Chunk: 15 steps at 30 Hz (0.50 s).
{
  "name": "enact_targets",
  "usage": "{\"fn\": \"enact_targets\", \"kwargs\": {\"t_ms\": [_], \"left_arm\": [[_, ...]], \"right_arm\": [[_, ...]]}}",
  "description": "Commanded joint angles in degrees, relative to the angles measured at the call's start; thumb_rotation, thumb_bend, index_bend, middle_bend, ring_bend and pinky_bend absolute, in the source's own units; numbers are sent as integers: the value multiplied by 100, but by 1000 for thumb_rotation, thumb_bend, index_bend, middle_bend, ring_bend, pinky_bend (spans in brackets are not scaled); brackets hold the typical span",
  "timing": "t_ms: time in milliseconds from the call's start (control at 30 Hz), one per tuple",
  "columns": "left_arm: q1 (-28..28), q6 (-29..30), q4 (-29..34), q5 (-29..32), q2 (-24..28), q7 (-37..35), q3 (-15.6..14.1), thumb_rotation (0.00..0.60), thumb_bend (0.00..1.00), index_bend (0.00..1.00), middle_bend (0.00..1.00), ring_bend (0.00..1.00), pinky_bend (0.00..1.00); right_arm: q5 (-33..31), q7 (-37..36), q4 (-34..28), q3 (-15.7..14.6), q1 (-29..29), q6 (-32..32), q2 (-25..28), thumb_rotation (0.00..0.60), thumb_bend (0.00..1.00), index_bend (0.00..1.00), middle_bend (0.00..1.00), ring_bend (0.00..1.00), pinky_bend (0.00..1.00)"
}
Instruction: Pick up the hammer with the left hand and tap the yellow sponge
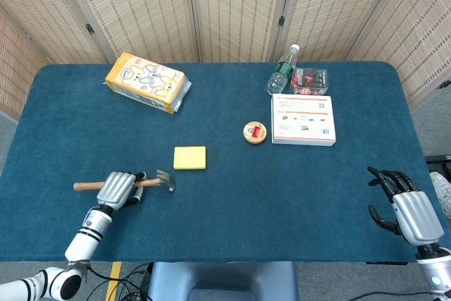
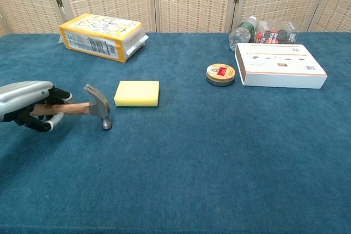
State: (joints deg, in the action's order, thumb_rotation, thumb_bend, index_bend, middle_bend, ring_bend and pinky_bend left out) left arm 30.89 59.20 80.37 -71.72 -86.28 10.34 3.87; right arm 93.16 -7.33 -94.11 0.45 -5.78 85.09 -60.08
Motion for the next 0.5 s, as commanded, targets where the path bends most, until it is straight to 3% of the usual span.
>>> {"fn": "enact_targets", "kwargs": {"t_ms": [33, 500], "left_arm": [[-11, 66, -98, -164, -23, -194, 7, 600, 650, 690, 747, 605, 603], [134, 541, -547, -1201, 61, -1997, 177, 600, 714, 777, 846, 807, 771]], "right_arm": [[-6, 14, -16, 2, -2, -7, 8, 600, 296, 125, 364, 185, 185], [-12, 45, -40, -10, 21, 11, 21, 600, 292, 125, 366, 185, 185]]}}
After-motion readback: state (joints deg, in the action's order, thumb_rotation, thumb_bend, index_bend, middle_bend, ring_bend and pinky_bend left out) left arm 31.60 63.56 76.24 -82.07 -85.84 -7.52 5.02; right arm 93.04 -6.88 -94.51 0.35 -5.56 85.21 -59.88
